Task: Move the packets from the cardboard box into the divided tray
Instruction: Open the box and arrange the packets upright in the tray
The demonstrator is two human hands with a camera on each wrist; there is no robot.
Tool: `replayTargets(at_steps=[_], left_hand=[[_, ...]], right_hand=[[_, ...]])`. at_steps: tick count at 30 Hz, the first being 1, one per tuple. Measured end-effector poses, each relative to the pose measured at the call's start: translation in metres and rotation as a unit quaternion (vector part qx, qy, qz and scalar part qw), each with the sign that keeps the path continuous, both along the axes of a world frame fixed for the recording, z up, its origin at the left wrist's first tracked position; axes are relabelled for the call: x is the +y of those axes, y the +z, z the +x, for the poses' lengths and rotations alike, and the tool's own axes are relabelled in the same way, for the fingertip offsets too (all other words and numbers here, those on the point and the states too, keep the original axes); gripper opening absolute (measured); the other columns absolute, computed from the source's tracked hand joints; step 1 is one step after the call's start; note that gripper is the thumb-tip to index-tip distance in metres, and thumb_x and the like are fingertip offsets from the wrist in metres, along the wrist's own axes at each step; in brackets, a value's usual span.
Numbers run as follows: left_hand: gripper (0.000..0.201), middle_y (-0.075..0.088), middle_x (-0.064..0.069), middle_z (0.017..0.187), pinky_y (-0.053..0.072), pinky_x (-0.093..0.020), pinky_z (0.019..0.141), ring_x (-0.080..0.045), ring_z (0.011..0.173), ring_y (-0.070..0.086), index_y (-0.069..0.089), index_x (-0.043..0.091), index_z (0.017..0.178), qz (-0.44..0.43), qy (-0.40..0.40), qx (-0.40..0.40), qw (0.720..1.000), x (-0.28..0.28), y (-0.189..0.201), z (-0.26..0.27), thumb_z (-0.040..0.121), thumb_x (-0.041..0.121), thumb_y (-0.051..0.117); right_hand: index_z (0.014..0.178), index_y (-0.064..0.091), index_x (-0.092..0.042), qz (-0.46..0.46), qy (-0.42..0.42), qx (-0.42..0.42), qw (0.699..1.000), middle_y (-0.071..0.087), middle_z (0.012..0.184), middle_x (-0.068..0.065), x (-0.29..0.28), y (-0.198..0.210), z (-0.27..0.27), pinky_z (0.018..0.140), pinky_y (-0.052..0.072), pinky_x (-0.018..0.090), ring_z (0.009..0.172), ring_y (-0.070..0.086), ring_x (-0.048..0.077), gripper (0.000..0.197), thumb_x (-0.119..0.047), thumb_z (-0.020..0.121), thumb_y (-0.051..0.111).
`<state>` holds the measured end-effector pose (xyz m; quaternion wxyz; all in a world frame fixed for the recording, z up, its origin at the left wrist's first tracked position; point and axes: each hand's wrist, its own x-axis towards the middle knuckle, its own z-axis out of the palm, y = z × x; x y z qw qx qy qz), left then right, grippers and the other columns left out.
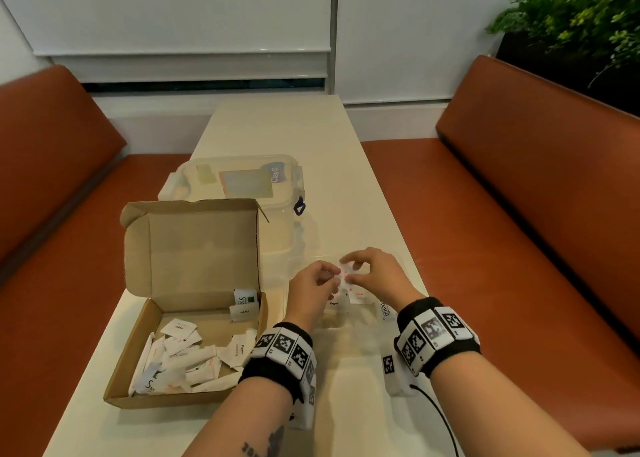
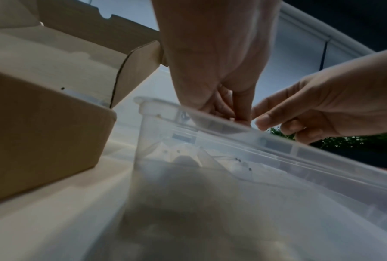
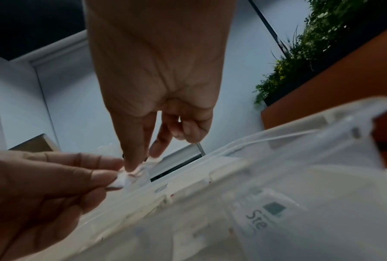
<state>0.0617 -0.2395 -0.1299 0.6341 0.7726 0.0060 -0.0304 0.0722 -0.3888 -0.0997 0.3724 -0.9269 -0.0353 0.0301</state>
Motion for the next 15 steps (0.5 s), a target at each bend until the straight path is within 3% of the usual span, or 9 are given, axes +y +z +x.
replayTargets(at_steps=[2,6,8,11,15], left_hand=[[0.020,0.065,0.001,0.078,0.050,-0.016,0.060,-0.009,0.067,0.060,0.064,0.024,0.089,0.034,-0.019,-0.001,0.999,-0.002,0.000,-0.002,0.086,0.004,0.062],[0.027,0.068,-0.003,0.081,0.047,-0.014,0.063,-0.005,0.070,0.060,0.058,0.029,0.097,0.044,-0.020,0.009,0.999,-0.003,0.001,-0.006,0.084,0.006,0.065],[0.025,0.068,0.002,0.092,0.045,-0.017,0.074,-0.007,0.084,0.061,0.060,0.027,0.100,0.080,0.013,-0.014,0.997,-0.001,0.001,-0.007,0.084,0.009,0.066],[0.033,0.058,0.001,0.123,0.036,-0.024,0.101,-0.014,0.118,0.048,0.059,0.017,0.119,0.177,0.071,-0.061,0.980,0.008,0.001,-0.006,0.088,0.008,0.062],[0.055,0.027,-0.003,0.153,0.017,-0.035,0.119,-0.019,0.143,0.019,0.037,0.015,0.143,0.235,0.060,-0.007,0.970,0.013,0.000,-0.010,0.092,-0.001,0.049]], right_hand=[[0.112,0.067,-0.029,-0.044,0.014,-0.010,0.999,0.052,0.098,-0.008,-0.002,-0.001,-0.001,0.075,0.034,0.020,0.090,0.049,0.007,0.033,-0.021,0.080,0.071],[0.079,0.070,-0.026,-0.038,0.010,0.004,0.999,0.063,0.081,-0.011,-0.008,-0.002,0.001,0.065,0.035,0.016,0.081,0.055,0.007,0.007,-0.019,0.081,0.070],[0.075,0.068,-0.024,-0.046,-0.011,0.007,0.999,0.063,0.076,-0.010,-0.013,-0.006,0.002,0.063,0.035,0.016,0.078,0.055,0.007,0.010,-0.017,0.082,0.069],[0.081,0.068,-0.018,-0.080,-0.065,-0.011,0.995,0.066,0.082,-0.004,-0.018,-0.014,0.000,0.066,0.036,0.022,0.077,0.055,0.011,0.008,-0.015,0.085,0.063],[0.085,0.068,-0.015,-0.123,-0.077,-0.023,0.989,0.068,0.086,0.000,-0.014,-0.030,-0.005,0.064,0.037,0.024,0.077,0.057,0.016,0.012,-0.013,0.086,0.056]])
